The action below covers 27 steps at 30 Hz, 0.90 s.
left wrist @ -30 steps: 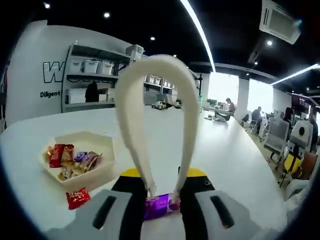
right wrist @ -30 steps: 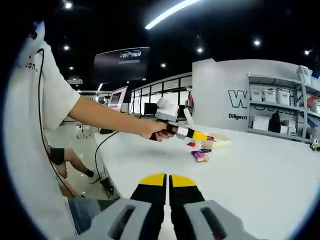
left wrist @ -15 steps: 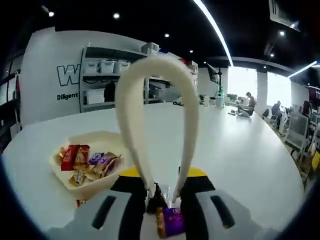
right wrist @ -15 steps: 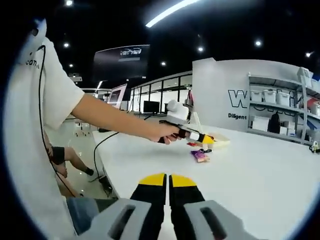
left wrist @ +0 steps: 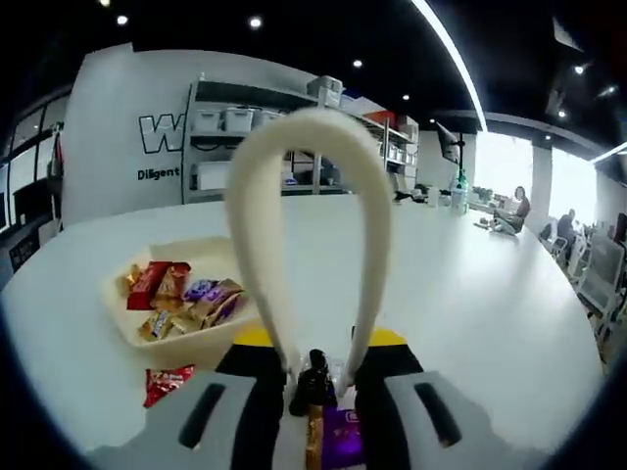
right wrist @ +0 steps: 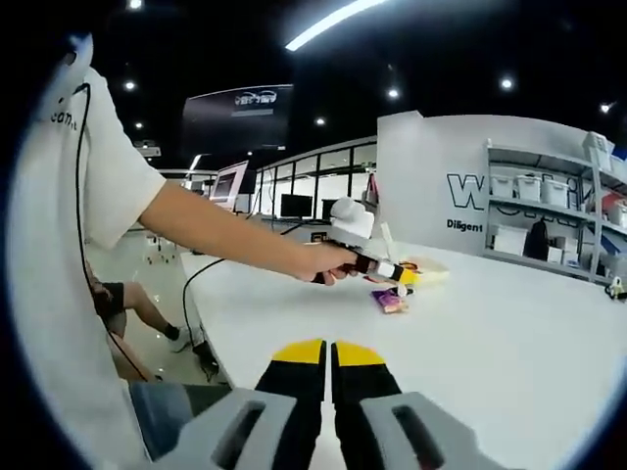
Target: Place the target food into the container with the food tongs after gripping and lifting it, then release it inside without dropping or visibly crushing the food.
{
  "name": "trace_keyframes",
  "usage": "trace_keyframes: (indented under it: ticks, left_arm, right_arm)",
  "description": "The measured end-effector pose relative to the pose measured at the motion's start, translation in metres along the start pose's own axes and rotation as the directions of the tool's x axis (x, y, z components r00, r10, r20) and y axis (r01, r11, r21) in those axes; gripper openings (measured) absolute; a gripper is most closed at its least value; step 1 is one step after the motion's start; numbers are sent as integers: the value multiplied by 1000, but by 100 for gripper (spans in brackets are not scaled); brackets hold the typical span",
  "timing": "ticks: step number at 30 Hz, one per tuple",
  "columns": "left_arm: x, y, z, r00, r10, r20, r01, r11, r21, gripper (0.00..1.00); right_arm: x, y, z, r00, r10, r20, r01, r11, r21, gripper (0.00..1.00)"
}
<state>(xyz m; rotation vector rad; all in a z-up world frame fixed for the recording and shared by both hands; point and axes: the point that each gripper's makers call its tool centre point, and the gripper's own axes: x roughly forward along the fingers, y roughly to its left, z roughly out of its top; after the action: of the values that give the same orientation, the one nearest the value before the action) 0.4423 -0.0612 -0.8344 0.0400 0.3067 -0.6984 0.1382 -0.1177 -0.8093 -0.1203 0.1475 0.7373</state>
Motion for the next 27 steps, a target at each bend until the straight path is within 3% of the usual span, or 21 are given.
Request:
trace_keyframes:
  ticks: [13, 27]
  left_arm:
    - [6, 10, 2, 1000, -5, -7, 5, 1000, -4, 19]
    - [-9, 6, 34, 998, -37, 50, 37, 999, -2, 20]
  right_arm:
    - [0, -6, 3, 1000, -9, -3, 9, 1000, -3, 0]
    - [15, -31, 1, 998, -55, -13, 55, 998, 2, 2]
